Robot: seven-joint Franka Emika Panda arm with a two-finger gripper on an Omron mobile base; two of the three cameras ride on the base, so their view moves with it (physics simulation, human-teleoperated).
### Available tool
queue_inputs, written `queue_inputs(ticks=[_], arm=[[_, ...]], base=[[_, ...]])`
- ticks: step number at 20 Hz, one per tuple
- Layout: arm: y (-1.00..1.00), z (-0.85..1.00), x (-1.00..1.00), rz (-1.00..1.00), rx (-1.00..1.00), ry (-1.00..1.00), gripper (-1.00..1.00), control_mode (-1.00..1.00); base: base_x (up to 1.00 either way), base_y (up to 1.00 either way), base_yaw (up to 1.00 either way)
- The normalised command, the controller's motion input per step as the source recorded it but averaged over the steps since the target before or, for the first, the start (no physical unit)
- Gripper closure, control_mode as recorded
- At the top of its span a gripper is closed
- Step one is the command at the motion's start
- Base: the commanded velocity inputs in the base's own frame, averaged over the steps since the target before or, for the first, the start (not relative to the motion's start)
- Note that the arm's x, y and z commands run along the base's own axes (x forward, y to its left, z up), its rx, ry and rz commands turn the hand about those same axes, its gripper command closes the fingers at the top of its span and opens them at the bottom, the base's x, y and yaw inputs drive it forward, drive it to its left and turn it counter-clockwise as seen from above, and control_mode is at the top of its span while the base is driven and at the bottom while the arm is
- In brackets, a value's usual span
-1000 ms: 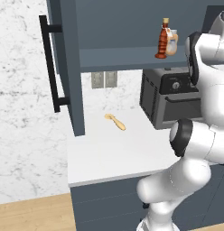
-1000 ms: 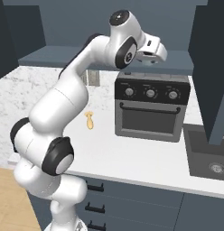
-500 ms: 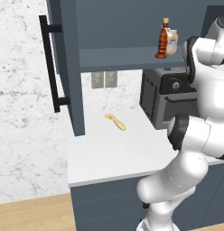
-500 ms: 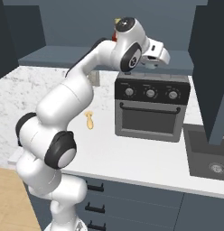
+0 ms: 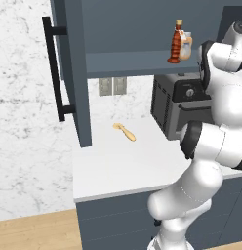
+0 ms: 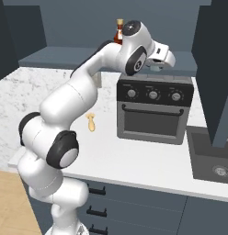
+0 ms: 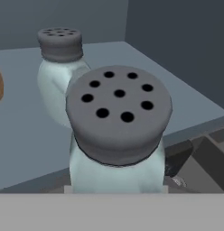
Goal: Put the shaker and condiment bottle from the counter next to their counterparts in the cabinet.
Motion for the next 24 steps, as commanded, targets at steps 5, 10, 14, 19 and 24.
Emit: queue_inputs(ticks=[5,10,14,19,24], arm=[[-0.06,0.0,0.23,0.0,0.0,0.0,1.0,-1.0],[-0.09,-0.03,0.33,0.0,0.0,0.0,1.0,-1.0],[-0.14,-0.03,0.33,0.0,0.0,0.0,1.0,-1.0],[-0.15,-0.05,0.16,0.0,0.0,0.0,1.0,-1.0],[-0.15,-0.08,0.05,0.0,0.0,0.0,1.0,-1.0]], base=[[0.0,0.0,0.0],[0.0,0.0,0.0],[0.0,0.0,0.0],[0.0,0.0,0.0],[0.0,0.0,0.0]])
